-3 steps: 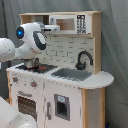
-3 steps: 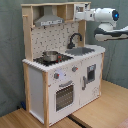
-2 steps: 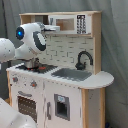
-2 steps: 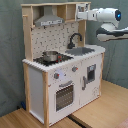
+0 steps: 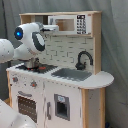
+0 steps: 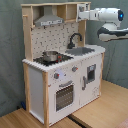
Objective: Play with the kitchen
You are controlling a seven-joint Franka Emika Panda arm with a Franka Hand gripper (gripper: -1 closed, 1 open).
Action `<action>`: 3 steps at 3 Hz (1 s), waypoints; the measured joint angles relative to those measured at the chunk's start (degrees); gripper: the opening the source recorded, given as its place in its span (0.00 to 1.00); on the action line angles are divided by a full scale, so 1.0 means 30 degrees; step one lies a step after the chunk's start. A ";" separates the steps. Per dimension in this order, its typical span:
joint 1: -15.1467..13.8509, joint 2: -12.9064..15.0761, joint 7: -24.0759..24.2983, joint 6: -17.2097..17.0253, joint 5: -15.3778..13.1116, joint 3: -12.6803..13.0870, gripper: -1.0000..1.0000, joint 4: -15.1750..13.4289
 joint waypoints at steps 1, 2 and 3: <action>0.0351 -0.0578 0.0105 -0.0015 0.0077 -0.0011 1.00 -0.0088; 0.0245 -0.1508 0.0001 0.0328 0.0081 -0.1776 1.00 -0.0231; -0.0279 -0.2918 0.0659 0.0588 0.0083 -0.2971 1.00 -0.0980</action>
